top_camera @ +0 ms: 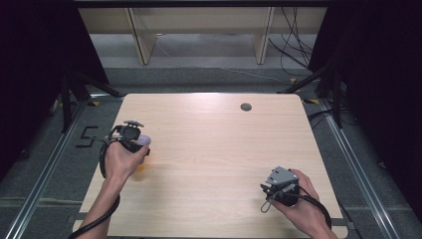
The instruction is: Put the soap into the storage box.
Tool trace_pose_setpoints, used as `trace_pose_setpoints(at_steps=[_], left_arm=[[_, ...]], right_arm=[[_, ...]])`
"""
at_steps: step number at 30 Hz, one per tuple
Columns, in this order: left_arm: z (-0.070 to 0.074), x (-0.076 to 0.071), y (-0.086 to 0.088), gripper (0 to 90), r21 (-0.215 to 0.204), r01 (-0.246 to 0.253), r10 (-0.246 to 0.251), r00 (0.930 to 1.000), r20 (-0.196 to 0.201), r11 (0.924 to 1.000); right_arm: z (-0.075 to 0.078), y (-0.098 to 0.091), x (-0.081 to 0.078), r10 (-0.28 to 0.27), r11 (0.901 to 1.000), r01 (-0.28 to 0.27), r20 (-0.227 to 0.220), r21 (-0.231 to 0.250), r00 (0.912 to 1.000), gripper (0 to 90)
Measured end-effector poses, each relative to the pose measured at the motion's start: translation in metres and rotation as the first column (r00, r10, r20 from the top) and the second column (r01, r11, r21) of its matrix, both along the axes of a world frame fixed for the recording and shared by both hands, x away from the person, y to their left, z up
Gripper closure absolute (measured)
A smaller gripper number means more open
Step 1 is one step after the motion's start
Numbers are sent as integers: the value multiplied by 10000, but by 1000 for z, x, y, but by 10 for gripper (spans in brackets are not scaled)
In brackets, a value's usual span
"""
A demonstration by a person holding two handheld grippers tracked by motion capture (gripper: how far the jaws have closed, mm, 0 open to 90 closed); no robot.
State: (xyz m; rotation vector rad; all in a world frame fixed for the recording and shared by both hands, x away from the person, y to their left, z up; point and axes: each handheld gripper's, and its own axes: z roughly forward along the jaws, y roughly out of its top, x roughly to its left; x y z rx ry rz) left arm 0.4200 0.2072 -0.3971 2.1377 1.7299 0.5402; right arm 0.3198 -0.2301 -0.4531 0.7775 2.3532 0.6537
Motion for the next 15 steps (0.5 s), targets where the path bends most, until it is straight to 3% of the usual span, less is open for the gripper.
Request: trace_pose_setpoints(at_steps=[15], left_arm=[[-2, 2, 10, 491, 78, -185, 186, 9998, -94, 9998]], right_arm=[[2, -1, -1, -102, 9999, 101, 42, 78, 9999, 397]])
